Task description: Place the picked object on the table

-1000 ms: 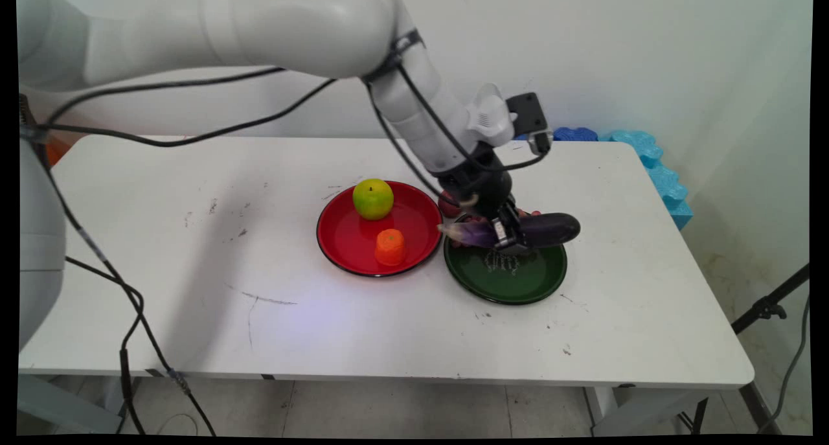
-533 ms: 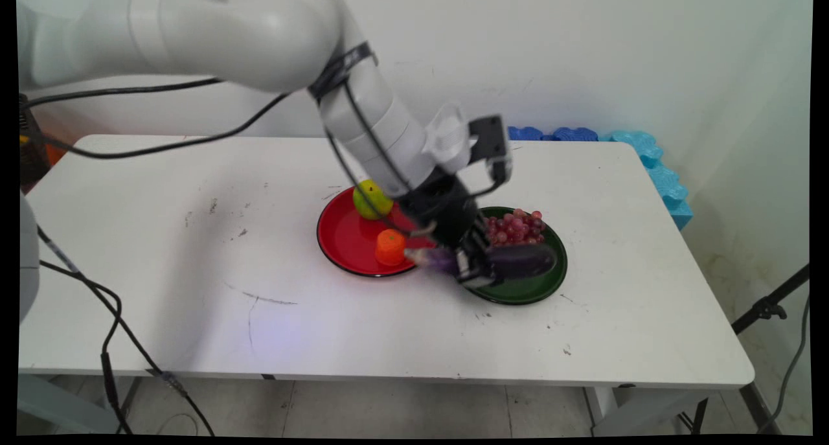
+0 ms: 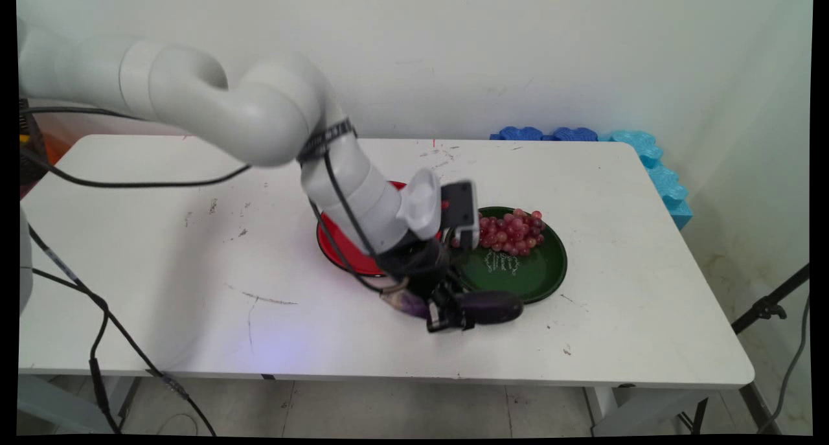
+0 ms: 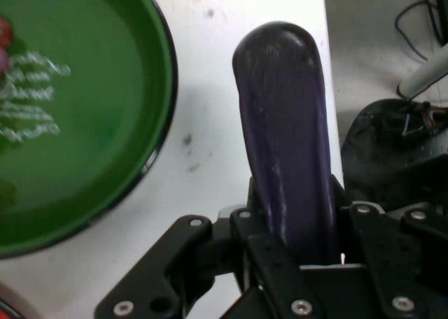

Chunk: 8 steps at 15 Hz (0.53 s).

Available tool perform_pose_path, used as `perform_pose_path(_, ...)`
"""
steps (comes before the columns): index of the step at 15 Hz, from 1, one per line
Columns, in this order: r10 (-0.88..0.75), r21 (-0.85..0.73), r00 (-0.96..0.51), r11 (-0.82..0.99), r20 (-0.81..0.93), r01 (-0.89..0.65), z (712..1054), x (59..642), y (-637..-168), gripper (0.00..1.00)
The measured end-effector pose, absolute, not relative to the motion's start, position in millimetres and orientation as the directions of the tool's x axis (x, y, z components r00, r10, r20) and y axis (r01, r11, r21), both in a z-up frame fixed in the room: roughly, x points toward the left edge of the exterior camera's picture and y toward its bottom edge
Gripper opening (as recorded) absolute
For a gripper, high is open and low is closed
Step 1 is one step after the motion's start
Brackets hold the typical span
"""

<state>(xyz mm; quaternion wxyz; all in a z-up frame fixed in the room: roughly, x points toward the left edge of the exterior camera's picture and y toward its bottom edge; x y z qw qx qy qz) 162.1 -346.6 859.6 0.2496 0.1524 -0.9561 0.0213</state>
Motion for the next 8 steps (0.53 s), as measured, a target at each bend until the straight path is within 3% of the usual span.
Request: perform_pose_path(8, -0.306, 0.028, -0.834, 0.943, 0.459, -0.331, 801.9, 176.1, -333.8, 0.00)
